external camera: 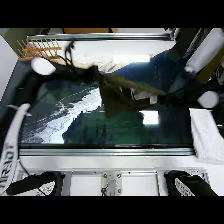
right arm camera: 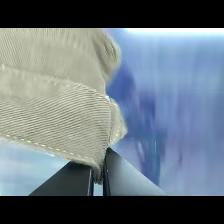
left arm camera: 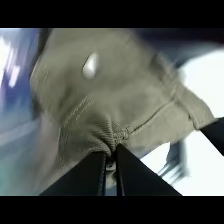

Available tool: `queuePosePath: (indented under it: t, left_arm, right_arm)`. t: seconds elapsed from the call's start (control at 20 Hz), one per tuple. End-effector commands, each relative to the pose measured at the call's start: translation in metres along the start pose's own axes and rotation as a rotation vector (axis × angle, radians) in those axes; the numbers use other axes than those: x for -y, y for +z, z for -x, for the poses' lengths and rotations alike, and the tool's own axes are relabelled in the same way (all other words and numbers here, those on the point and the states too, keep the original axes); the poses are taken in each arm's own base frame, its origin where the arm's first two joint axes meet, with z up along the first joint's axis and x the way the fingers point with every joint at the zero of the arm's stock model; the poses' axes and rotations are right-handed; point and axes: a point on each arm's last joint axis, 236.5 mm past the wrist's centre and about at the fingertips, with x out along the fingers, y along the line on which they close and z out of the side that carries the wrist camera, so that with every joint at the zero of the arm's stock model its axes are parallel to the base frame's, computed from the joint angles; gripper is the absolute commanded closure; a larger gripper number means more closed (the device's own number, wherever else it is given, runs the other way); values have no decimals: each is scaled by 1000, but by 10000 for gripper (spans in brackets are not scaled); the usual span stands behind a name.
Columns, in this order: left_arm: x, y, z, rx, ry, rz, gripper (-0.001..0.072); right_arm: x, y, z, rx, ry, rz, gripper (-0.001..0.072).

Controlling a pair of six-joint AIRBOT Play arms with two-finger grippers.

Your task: Fold the clothes and pants, and hang the long-sleeved shirts on hangers.

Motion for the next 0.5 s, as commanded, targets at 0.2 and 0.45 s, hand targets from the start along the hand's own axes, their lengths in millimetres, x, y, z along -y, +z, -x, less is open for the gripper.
queuePosePath:
  t: [0.2,0.45]
  left_arm:
    - [163,44,233,511,-85,-419,686]
    - [161,31,272,629,-3,-472,686]
  right_arm:
    - [-110,30,211,370,334,9,681]
    - [-146,-17,206,142,515,-126,681]
